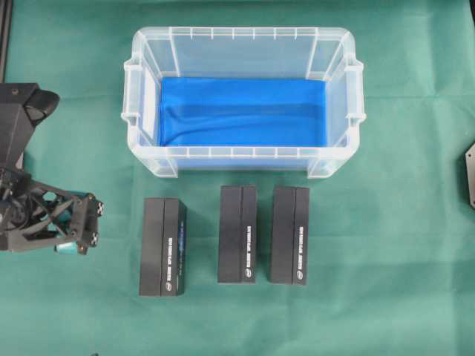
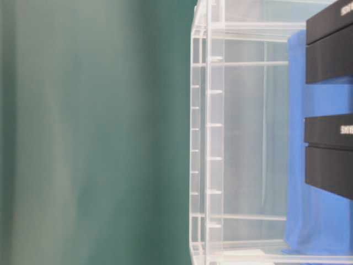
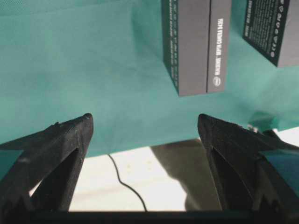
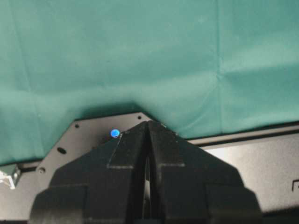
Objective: Take the box out of the case with the left arm.
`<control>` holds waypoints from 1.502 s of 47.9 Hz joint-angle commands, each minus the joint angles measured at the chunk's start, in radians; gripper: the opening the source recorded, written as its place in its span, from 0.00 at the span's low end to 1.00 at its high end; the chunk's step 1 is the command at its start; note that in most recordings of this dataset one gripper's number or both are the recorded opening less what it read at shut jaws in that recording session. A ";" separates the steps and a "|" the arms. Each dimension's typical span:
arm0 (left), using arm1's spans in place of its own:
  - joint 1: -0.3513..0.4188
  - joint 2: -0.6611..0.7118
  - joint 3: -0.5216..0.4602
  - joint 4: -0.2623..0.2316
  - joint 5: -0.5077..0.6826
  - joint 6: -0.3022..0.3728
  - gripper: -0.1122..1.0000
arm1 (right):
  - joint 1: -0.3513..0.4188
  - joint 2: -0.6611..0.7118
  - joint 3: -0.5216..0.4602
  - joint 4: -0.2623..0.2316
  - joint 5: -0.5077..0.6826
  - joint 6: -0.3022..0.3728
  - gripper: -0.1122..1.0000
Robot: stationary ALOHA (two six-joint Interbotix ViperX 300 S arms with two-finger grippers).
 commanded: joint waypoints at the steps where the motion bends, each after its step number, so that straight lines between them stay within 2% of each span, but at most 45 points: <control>1: 0.026 -0.026 -0.006 0.002 0.005 0.005 0.91 | 0.000 0.002 -0.015 -0.002 -0.002 -0.002 0.10; 13: 0.132 -0.078 0.025 0.002 0.005 0.092 0.91 | 0.000 0.002 -0.017 0.003 -0.002 0.003 0.10; 25: 0.284 -0.127 0.054 0.002 0.040 0.176 0.91 | 0.000 0.002 -0.015 0.003 -0.002 0.008 0.10; 50: 0.606 -0.150 0.058 -0.003 0.075 0.489 0.91 | 0.000 0.003 -0.011 0.002 0.003 0.009 0.10; 61: 0.681 -0.146 0.054 -0.020 0.075 0.577 0.91 | 0.000 0.003 -0.012 0.002 0.037 0.009 0.10; 72: 0.687 -0.133 0.044 -0.020 0.075 0.594 0.91 | 0.000 0.005 -0.011 0.002 0.051 0.009 0.10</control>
